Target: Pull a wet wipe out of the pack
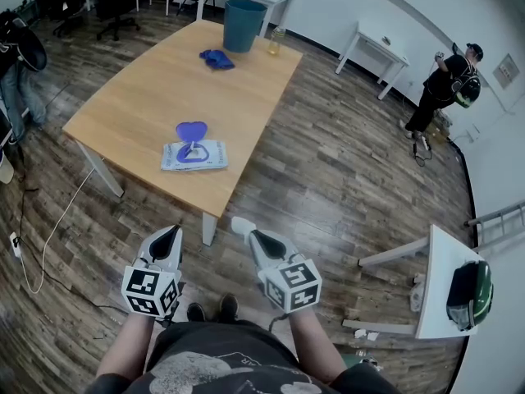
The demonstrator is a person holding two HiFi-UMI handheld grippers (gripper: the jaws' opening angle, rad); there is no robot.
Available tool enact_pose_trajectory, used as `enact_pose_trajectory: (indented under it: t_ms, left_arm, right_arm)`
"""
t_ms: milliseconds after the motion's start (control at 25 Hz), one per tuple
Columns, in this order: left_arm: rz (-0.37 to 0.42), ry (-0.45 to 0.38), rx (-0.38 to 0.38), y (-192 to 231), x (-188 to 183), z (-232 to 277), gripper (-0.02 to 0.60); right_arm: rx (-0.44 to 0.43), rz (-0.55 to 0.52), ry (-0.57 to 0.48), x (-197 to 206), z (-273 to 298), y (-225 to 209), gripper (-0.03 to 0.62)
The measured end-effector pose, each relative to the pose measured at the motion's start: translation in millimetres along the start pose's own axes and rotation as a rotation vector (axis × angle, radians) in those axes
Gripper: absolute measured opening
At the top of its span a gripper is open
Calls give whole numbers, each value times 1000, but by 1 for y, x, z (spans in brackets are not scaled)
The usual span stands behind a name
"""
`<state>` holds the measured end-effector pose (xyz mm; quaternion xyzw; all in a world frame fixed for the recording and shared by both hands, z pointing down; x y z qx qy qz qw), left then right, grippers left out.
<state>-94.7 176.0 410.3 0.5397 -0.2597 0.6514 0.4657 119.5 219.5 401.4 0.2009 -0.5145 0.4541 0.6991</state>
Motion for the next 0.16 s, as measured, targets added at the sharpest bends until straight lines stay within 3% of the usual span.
enact_pose_trajectory:
  t_ms: [160]
  left_arm:
    - [0,7,-5,0,2,-1,18]
  right_arm:
    - [-4,-5,6,1,0,1,0]
Point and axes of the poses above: the fingertips, and each gripper's own axes: z forward along the fingers, y to its left, x out of its underside, the point moved 6 cm from there along -z, backward along the fingers, and after that the axes turned 12 degrees about -x, right-handed, at the moved point
